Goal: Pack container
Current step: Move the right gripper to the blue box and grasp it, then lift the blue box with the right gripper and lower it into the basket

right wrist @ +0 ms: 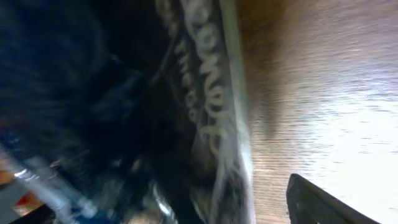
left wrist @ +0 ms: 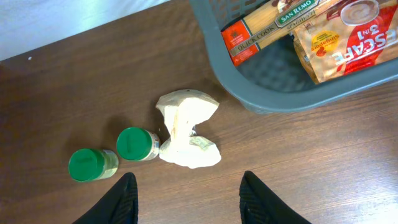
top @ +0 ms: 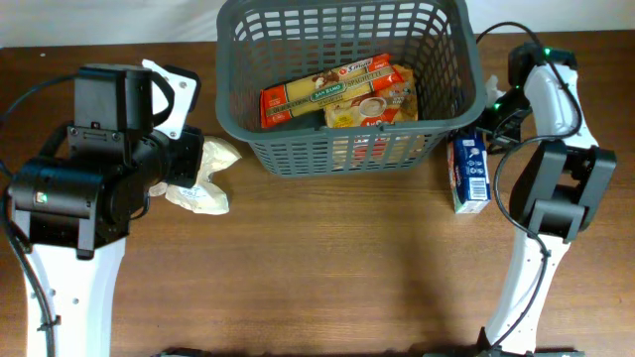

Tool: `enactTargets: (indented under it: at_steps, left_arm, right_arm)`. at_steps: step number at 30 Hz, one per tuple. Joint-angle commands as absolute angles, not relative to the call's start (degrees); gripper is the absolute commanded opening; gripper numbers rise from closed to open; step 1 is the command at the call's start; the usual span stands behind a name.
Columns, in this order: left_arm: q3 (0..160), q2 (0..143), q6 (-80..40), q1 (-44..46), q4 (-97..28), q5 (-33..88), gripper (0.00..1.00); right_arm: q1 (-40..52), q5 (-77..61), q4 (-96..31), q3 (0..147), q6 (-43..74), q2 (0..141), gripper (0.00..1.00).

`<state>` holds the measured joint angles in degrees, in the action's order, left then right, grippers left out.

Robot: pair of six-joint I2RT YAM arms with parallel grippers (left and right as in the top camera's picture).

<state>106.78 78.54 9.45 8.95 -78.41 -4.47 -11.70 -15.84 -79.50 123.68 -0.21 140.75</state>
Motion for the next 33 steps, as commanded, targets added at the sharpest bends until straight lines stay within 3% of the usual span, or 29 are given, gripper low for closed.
enactTargets:
  at_steps: [1,2,4,5,12,23,29,33]
  left_arm:
    - [107.0,78.8,9.8,8.7,-78.2,-3.9,0.38]
    - [107.0,78.8,9.8,8.7,-78.2,-3.8,0.38]
    - [107.0,78.8,9.8,8.7,-78.2,-3.8,0.38]
    - [107.0,78.8,9.8,8.7,-78.2,-3.8,0.38]
    - [107.0,78.8,9.8,8.7,-78.3,-3.9,0.38]
    - [107.0,78.8,9.8,8.7,-78.2,-3.9,0.39]
    - [107.0,78.8,9.8,8.7,-78.2,-3.8,0.39]
    - [107.0,78.8,9.8,8.7,-78.2,-3.8,0.39]
  right_arm:
    - [-10.5,-16.5,-78.5,121.9,-1.1,141.4,0.72]
    - [-10.5,-16.5,-78.1,121.5,-0.9,141.4,0.66]
    - [-10.5,-16.0,-77.0,120.9,1.6,141.4,0.12]
    - [-10.5,-15.9,-76.6,120.9,2.8,141.4,0.04]
    - [-14.9,-19.3,-76.4,125.6,5.4,137.7,0.04]
    - [-23.4,-36.6,-76.2,147.0,4.6,122.6,0.04]
    - [-15.8,-46.2,-76.2,151.4,-11.4,114.2,0.04]
    - [-5.9,-46.0,-77.3,151.4,-31.1,111.0,0.04]
